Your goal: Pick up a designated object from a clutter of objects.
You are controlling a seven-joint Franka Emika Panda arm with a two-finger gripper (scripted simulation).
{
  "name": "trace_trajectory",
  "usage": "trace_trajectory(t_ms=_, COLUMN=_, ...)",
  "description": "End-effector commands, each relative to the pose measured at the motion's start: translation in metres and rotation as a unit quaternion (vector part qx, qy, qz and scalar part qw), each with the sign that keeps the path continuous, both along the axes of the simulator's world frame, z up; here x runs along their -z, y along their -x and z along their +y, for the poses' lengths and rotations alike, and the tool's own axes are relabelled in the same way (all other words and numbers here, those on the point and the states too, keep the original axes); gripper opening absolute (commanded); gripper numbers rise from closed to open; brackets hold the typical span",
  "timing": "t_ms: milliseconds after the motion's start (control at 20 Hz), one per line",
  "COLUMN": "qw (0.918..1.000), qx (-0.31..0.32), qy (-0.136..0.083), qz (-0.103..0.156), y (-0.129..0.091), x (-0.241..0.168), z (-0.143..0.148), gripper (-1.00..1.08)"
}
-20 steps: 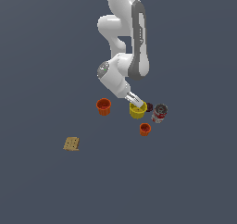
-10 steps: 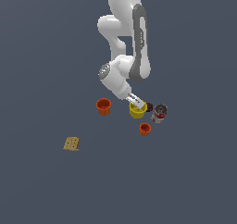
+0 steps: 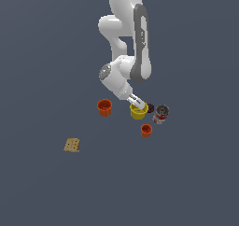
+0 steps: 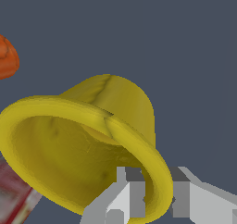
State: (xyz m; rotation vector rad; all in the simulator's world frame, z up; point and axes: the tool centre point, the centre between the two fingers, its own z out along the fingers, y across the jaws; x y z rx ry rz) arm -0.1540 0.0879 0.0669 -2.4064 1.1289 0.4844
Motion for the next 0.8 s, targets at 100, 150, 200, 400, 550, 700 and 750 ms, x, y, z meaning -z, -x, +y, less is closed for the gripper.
trace_trajectory(t_ms=100, qw=1.0000, qx=0.000, qy=0.000, qz=-0.001, y=-0.004, x=-0.007, z=-0.005, gripper=-1.00)
trace_trajectory(t_ms=150, qw=1.0000, qx=0.000, qy=0.000, qz=-0.001, y=-0.005, x=-0.009, z=-0.007, gripper=-1.00)
trace_trajectory(t_ms=200, qw=1.0000, qx=0.000, qy=0.001, qz=0.000, y=-0.006, x=-0.012, z=-0.008, gripper=-1.00)
trace_trajectory(t_ms=400, qw=1.0000, qx=0.000, qy=0.002, qz=0.000, y=-0.014, x=-0.027, z=-0.019, gripper=-1.00)
trace_trajectory(t_ms=550, qw=1.0000, qx=0.000, qy=0.003, qz=0.001, y=-0.022, x=-0.043, z=-0.031, gripper=-1.00)
trace_trajectory(t_ms=700, qw=1.0000, qx=0.001, qy=0.004, qz=0.001, y=-0.031, x=-0.062, z=-0.044, gripper=-1.00)
trace_trajectory(t_ms=750, qw=1.0000, qx=0.001, qy=0.004, qz=0.001, y=-0.035, x=-0.069, z=-0.050, gripper=-1.00)
